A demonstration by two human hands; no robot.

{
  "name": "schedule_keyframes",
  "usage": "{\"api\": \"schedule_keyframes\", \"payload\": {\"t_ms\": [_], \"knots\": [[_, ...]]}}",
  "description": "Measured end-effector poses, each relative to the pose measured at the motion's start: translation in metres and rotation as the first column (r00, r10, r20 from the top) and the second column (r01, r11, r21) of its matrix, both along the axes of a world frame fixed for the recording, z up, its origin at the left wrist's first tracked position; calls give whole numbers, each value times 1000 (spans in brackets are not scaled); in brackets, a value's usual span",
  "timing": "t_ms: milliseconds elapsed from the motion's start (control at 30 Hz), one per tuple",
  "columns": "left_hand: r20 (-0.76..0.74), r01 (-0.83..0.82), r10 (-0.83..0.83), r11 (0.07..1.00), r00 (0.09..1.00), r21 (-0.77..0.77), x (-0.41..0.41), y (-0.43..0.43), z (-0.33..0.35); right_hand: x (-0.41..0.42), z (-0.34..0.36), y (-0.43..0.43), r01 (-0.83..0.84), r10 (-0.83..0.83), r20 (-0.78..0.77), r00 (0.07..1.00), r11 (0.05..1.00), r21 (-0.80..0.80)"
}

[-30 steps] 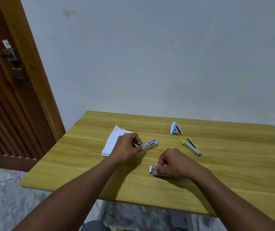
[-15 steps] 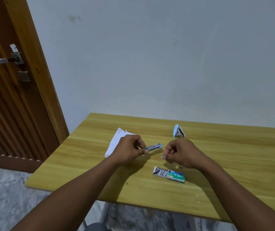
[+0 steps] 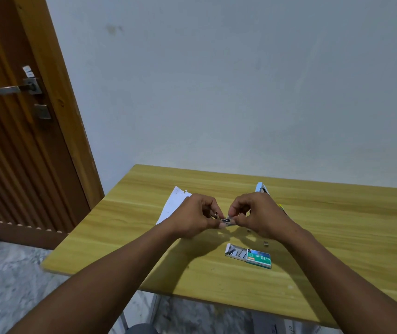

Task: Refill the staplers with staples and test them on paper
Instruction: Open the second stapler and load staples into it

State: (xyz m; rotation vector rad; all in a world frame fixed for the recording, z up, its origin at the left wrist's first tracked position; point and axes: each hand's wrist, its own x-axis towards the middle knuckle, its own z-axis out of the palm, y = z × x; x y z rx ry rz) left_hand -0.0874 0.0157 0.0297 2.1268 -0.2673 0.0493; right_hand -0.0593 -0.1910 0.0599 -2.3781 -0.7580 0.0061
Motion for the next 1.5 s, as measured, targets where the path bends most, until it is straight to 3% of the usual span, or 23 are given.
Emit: {"api": "schedule_keyframes", "payload": {"t_ms": [467, 733, 867, 967, 1033, 1100, 1167, 1200, 1333, 1500], "knots": [[-66, 107, -112, 991, 991, -78, 1, 3, 3, 1, -6, -5, -93, 93, 28, 995, 996, -14], [-81, 107, -114, 991, 990, -82, -1, 6, 1, -1, -9, -12, -112, 128, 95, 987, 981, -156], [-85, 82, -90, 992, 992, -93, -1, 9, 2, 2, -7, -25, -32, 69, 187, 980, 980, -194], [-89, 58, -70, 990, 994, -128, -1, 9, 4, 0, -5, -27, 54, -41, 227, 973, 997, -53], [-85, 46, -60, 987, 995, -152, -2, 6, 5, 0, -7, -23, 171, -179, 104, 978, 982, 86], [-81, 36, -52, 981, 995, -189, -2, 5, 5, -1, -11, -18, 290, -255, -189, 948, 939, 185], [-55, 26, -38, 980, 998, -197, -2, 3, 4, -3, -17, -14, 356, -173, -503, 847, 886, 295], [-37, 16, -23, 983, 999, -185, -1, 2, 2, -4, -19, -12, 381, -118, -580, 806, 853, 357], [50, -29, 33, 996, 998, -89, 0, -3, -5, -2, -27, -8, 439, -103, -567, 817, 749, 496], [74, -43, 45, 999, 996, -21, -3, -8, -3, -8, -19, -4, 377, -83, -508, 857, 773, 510]]}}
